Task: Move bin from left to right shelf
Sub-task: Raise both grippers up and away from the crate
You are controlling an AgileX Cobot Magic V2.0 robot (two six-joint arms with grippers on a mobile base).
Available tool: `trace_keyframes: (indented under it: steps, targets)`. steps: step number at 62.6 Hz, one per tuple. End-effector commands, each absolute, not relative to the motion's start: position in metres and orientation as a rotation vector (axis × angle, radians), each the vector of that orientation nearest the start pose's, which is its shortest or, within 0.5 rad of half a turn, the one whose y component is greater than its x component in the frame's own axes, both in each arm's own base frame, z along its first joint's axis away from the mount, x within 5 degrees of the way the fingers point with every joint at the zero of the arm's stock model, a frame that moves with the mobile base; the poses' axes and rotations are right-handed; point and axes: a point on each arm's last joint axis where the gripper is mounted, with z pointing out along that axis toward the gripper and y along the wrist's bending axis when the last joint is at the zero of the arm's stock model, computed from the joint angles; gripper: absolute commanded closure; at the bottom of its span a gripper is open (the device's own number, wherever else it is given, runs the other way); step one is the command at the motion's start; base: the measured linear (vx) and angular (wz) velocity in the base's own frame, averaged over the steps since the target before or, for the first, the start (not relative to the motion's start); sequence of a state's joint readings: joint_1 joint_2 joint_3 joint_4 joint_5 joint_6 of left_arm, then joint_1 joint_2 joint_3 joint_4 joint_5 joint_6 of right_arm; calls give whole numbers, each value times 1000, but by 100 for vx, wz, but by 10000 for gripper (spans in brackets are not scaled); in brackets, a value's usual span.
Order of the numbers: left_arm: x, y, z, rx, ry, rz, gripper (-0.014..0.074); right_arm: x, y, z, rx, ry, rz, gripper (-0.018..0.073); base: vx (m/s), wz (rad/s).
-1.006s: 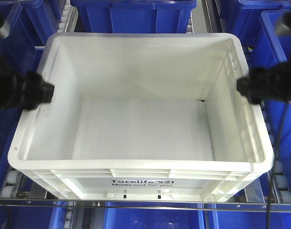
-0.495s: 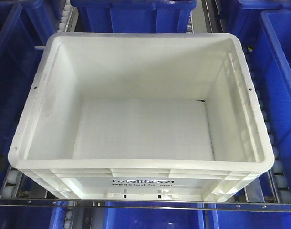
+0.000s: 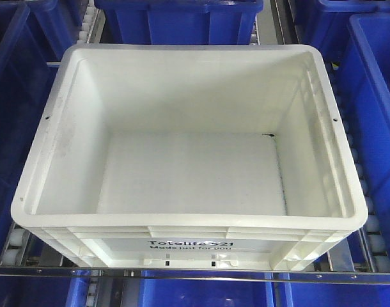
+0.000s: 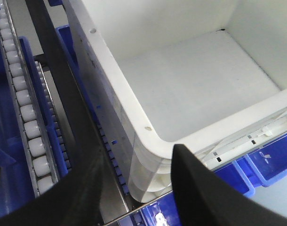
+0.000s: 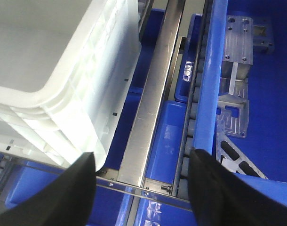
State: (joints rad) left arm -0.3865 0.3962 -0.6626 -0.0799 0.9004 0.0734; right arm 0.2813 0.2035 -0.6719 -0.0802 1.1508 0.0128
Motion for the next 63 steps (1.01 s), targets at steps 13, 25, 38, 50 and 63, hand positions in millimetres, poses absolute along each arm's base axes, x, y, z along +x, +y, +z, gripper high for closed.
trace_keyframes:
  steps: [13, 25, 38, 50, 63]
  targets:
    - [56, -29, 341, 443, 1995, -299, 536, 11, 1, 327, -361, 2080, 99, 513, 0, 0]
    - [56, -29, 341, 443, 1996, -298, 598, 11, 1, 327, -358, 2082, 94, 569, 0, 0]
    - [56, -29, 341, 443, 1995, -299, 599, 11, 1, 326, -359, 2089, 94, 568, 0, 0]
    - [56, -29, 341, 443, 1995, -299, 599, 11, 1, 326, -359, 2089, 94, 568, 0, 0]
    - [48, -21, 338, 432, 1913, -215, 597, 11, 1, 326, -359, 2090, 97, 568, 0, 0]
